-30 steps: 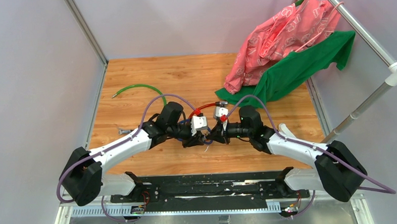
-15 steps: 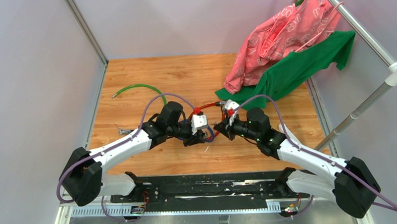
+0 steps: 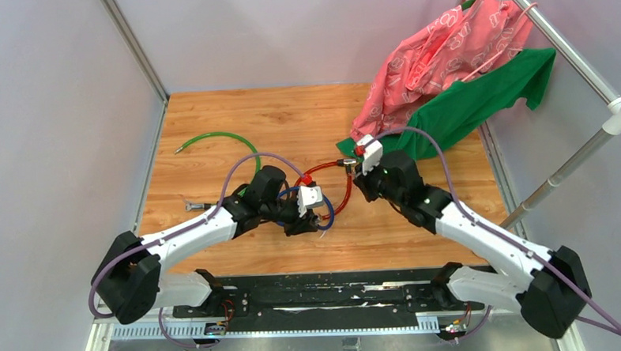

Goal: Lock with the key
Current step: Place the key at the center of the board.

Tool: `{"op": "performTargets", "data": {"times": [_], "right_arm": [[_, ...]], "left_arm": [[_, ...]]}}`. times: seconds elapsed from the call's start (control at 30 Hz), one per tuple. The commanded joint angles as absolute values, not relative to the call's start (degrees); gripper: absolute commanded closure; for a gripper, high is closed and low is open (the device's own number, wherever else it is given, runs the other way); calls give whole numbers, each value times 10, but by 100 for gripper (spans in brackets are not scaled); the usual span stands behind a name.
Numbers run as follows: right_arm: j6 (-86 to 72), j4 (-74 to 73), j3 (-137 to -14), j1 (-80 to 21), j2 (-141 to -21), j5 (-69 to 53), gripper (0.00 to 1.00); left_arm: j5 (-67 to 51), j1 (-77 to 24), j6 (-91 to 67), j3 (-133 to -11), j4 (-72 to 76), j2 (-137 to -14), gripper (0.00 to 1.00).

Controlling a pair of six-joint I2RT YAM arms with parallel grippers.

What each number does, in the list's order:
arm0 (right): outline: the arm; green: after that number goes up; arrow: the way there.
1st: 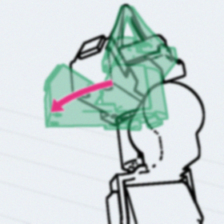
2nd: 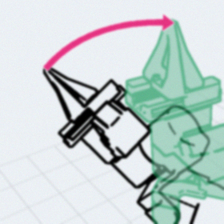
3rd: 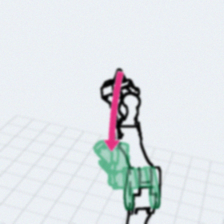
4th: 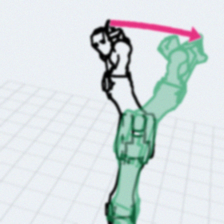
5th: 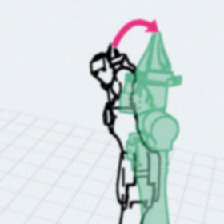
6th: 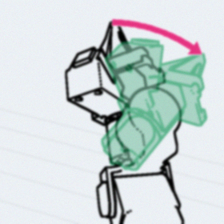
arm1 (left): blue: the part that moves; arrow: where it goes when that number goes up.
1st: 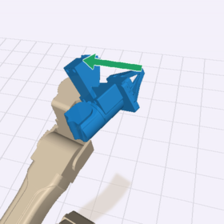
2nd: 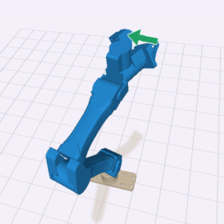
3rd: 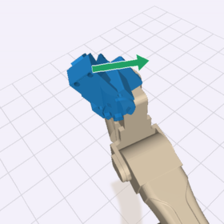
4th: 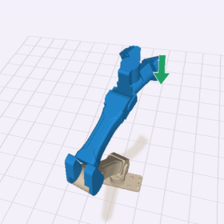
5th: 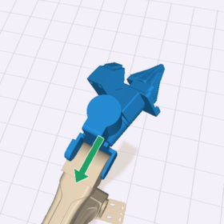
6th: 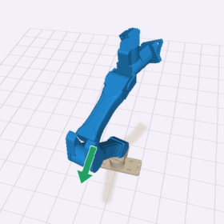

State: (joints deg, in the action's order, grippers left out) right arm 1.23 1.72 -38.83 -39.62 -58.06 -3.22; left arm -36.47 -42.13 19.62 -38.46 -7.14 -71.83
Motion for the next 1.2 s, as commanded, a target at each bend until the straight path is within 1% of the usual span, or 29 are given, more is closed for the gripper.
{"op": "performTargets", "data": {"times": [0.0,0.07,0.1,0.17,0.2,0.23,0.27,0.3,0.37,0.4,0.43,0.5,0.7,0.87,0.97,1.1,1.17], "right_arm": [[4,-244,-491,-383,-683,118,100],[-22,-313,-540,-384,-737,154,100],[-25,-332,-554,-384,-762,154,100],[-28,-354,-577,-384,-807,146,97],[-29,-360,-586,-383,-827,143,94],[-28,-368,-596,-383,-846,142,88],[-28,-375,-607,-382,-864,143,79],[-28,-381,-621,-382,-880,144,68],[-27,-399,-642,-382,-907,146,53],[-28,-404,-649,-382,-912,149,42],[-28,-407,-653,-382,-914,151,36],[-27,-407,-658,-382,-906,147,34],[-25,-388,-643,-382,-839,127,34],[-22,-351,-626,-382,-779,96,35],[-26,-328,-610,-382,-758,80,35],[-35,-294,-588,-382,-748,66,35],[-42,-266,-577,-381,-751,25,35]], "left_arm": [[-346,-423,167,-376,-66,-713,100],[-345,-423,170,-374,-67,-711,100],[-346,-423,171,-374,-69,-711,100],[-346,-423,172,-374,-69,-711,100],[-347,-423,172,-374,-67,-709,100],[-346,-423,172,-374,-65,-708,100],[-346,-423,172,-375,-63,-708,100],[-346,-423,171,-376,-62,-707,100],[-346,-423,171,-380,-63,-704,100],[-346,-423,171,-382,-62,-704,100],[-346,-423,170,-383,-61,-704,100],[-340,-423,165,-387,-49,-701,100],[-276,-423,163,-430,-46,-691,100],[-165,-421,232,-508,-81,-694,100],[-80,-419,312,-558,-74,-715,100],[45,-412,409,-588,32,-771,100],[68,-402,451,-590,105,-806,100]]}}
